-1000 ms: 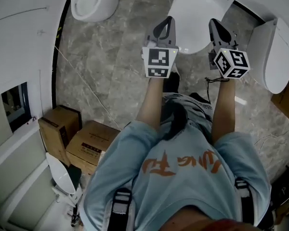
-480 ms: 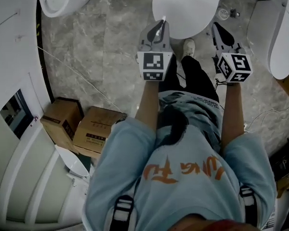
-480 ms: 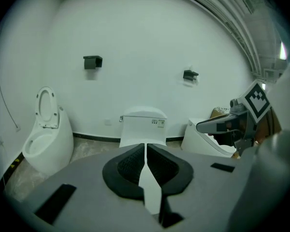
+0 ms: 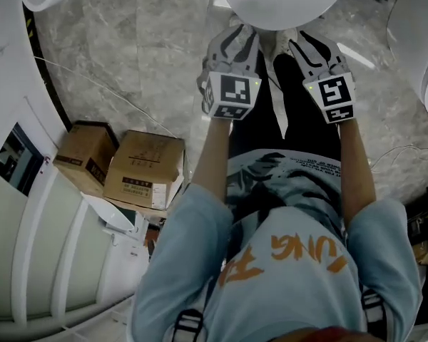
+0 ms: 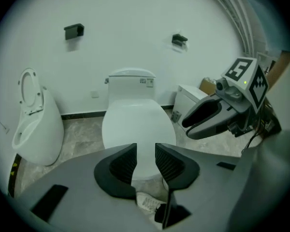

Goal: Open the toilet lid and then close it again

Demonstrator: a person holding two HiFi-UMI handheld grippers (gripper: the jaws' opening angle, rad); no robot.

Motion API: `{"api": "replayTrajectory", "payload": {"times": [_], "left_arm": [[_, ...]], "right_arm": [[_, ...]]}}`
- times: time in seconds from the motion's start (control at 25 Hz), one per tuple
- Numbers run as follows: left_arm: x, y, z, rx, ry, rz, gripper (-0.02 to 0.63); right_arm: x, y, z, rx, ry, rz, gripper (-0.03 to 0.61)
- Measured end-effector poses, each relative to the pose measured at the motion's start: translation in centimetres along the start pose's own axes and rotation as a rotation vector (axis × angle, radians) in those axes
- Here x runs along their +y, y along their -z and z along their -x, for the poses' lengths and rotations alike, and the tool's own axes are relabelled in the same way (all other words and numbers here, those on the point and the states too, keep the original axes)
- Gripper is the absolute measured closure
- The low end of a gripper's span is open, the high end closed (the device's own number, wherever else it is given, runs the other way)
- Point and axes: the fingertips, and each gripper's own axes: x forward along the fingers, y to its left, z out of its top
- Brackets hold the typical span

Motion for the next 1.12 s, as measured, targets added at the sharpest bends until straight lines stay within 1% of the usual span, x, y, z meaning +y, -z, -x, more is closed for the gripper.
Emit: {"api": "replayTrajectory", "payload": {"times": [0.12,0.24,0.32,0.36,0.4,0.48,0.56,0.6,0.68,0.8,0.92,1.12], "left_arm": [[-0.9,3.0,-2.6,0.066,0.055,-0.124,0.437],[-1.3,5.8,-4.5,0.123,0.092,-0.268,0.389],[-1.0,7.1,-5.8,0.142,0.092,-0.355,0.366],[-0.9,7.6,-6.4,0.149,0.090,-0.389,0.358],[-0.9,8.2,-7.1,0.158,0.090,-0.425,0.349],[-1.1,9.1,-8.4,0.178,0.094,-0.508,0.329],[-1.2,9.9,-9.4,0.196,0.094,-0.579,0.325],[-1.2,10.3,-9.9,0.204,0.092,-0.600,0.326],[-1.1,10.8,-10.7,0.219,0.083,-0.602,0.327],[-0.8,10.9,-11.7,0.238,0.060,-0.605,0.328],[-1.0,11.0,-12.3,0.249,0.064,-0.619,0.327],[-1.3,10.9,-12.0,0.216,0.072,-0.703,0.346]], "right_arm": [[1.0,2.8,-2.9,0.063,-0.027,0.127,0.403],[1.3,4.8,-5.2,0.094,-0.008,0.258,0.372],[1.0,5.8,-7.0,0.102,0.040,0.369,0.336],[0.8,6.4,-7.9,0.109,0.061,0.428,0.331],[0.7,7.1,-8.7,0.120,0.074,0.484,0.313],[0.8,8.5,-10.1,0.147,0.076,0.577,0.290],[0.7,9.4,-10.9,0.168,0.080,0.629,0.291],[0.5,9.8,-11.2,0.175,0.089,0.637,0.291],[0.1,10.2,-11.9,0.186,0.103,0.641,0.291],[0.1,10.6,-13.1,0.191,0.082,0.662,0.287],[0.1,10.8,-13.3,0.201,0.068,0.682,0.278],[0.2,10.9,-13.6,0.235,0.122,0.758,0.279]]}}
